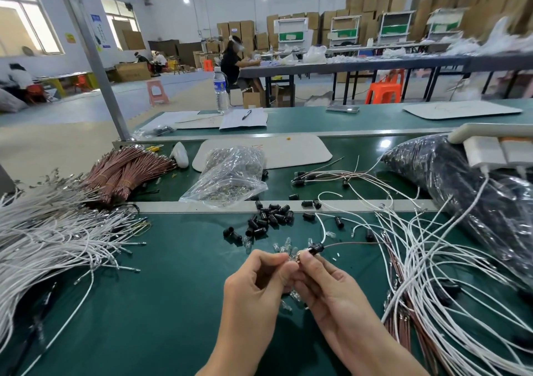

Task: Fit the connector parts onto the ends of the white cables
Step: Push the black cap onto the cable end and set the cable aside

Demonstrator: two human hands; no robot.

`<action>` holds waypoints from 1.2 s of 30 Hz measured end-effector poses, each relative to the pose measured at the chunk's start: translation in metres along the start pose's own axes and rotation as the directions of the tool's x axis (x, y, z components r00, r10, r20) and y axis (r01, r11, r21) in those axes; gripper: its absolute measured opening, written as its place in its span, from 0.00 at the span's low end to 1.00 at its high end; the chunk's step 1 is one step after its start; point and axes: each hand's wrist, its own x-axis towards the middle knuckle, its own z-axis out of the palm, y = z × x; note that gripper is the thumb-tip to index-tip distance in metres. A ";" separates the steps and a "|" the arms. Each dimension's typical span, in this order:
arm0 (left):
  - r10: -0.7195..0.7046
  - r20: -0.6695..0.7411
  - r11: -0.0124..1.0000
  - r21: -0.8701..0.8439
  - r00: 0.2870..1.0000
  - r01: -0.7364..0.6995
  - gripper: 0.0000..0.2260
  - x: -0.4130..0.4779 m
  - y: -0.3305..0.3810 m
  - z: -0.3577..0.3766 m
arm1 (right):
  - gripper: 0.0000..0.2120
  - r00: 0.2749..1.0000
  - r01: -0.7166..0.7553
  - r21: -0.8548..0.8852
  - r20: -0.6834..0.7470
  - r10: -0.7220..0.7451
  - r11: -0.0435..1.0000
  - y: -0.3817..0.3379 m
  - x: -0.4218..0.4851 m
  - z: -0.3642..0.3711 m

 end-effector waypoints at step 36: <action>0.181 0.060 0.959 0.210 0.982 -0.189 0.09 0.002 -0.016 -0.002 | 0.03 0.998 0.034 0.066 -0.060 -0.030 0.997 0.006 0.000 -0.001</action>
